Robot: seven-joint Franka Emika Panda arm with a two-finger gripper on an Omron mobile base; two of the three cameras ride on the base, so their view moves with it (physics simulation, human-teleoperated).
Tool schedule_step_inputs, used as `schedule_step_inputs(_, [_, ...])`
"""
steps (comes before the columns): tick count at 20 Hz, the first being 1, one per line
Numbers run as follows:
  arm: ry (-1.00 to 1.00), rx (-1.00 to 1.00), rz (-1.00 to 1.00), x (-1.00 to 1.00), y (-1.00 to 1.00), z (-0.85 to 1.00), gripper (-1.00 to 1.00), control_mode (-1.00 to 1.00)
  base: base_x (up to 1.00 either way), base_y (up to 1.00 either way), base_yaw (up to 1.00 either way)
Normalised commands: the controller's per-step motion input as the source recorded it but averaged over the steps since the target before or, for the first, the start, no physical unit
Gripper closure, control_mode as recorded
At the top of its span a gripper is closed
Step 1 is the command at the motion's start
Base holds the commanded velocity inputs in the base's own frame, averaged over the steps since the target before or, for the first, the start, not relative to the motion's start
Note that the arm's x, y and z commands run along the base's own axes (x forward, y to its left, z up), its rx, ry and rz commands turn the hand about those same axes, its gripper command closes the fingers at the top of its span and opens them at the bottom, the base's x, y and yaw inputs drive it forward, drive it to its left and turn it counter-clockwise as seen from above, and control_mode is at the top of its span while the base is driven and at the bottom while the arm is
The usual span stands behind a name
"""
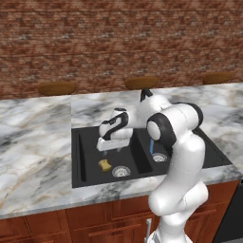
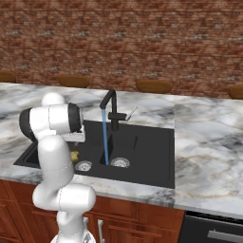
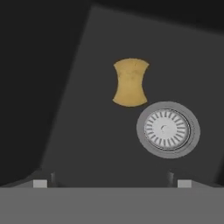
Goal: Soak the sponge with water for a few seconds and then drop it inside the sink.
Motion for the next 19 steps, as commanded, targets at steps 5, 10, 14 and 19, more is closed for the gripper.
schedule_step_inputs(5, [-0.06,0.05,0.00,-0.30,0.00,0.67,-1.00,-1.00,0.00,0.00,0.00])
schedule_step_inputs(10, [-0.05,0.03,0.00,-0.47,0.00,0.60,-1.00,-1.00,0.00,0.00,0.00])
schedule_step_inputs(14, [-0.04,0.00,0.00,-0.44,-0.01,0.60,-1.00,-1.00,0.00,0.00,0.00])
schedule_step_inputs(19, [-0.03,0.00,0.00,-0.50,-0.12,0.53,-1.00,-1.00,0.00,0.00,0.00])
